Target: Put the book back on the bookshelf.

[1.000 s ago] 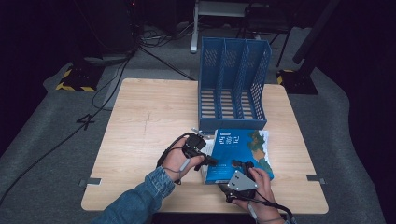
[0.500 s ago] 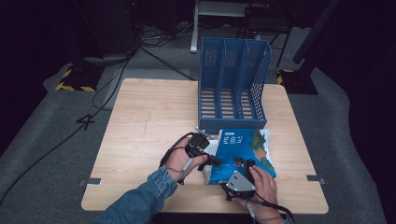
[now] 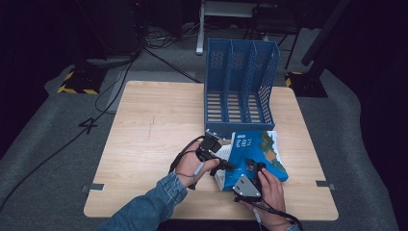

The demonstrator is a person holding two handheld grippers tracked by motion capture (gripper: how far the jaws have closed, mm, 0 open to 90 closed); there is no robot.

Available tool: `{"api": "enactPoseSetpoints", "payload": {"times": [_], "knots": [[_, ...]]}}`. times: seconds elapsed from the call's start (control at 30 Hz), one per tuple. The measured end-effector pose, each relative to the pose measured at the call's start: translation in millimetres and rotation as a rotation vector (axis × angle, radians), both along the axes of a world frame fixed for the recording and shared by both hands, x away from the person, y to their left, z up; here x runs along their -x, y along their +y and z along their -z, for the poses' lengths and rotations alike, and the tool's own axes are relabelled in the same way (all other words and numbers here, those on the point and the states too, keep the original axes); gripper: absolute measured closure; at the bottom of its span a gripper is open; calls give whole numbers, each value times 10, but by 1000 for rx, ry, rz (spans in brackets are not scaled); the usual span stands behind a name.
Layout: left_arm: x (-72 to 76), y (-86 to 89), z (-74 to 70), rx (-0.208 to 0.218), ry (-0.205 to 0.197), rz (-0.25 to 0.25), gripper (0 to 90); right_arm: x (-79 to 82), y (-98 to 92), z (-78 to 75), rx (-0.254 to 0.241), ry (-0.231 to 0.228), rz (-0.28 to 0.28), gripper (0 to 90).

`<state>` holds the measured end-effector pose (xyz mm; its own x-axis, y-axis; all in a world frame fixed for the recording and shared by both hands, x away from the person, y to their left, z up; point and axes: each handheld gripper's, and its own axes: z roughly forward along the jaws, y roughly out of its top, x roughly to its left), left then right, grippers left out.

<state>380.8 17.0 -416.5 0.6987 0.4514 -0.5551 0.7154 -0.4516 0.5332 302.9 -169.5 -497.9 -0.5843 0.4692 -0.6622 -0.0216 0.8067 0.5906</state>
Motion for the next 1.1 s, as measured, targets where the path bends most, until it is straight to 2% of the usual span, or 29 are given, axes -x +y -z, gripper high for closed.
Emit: {"api": "enactPoseSetpoints", "payload": {"times": [0.17,0.2,0.3,0.4,0.53,0.57,0.67,0.8,0.83,0.9,1.03,1.1], "knots": [[-19,-14,47,-15,-6,-11,785,-54,5,63,21,-23,10,0],[-23,-11,58,-6,-1,-19,785,-73,0,78,33,-29,-1,0],[-35,3,77,5,8,-23,785,-98,-34,99,3,-36,-20,0],[-14,10,97,15,3,-33,764,-106,-48,120,-14,-52,-42,0],[69,30,158,52,-19,-72,714,-109,-59,140,-13,-80,-84,7],[81,46,180,69,-12,-81,705,-108,-58,141,-9,-86,-91,8],[87,80,221,68,5,-88,691,-112,-61,153,-7,-106,-117,19],[118,94,276,21,2,-87,679,-114,-58,200,-21,-150,-173,64],[131,94,294,-2,16,-67,674,-114,-54,206,-27,-150,-175,72],[145,90,318,-18,25,-53,669,-114,-51,209,-32,-147,-178,87],[156,95,340,-21,46,-49,660,-102,-31,237,-29,-181,-200,94],[152,94,336,-21,41,-47,671,-96,-17,240,-29,-183,-196,97]]}}
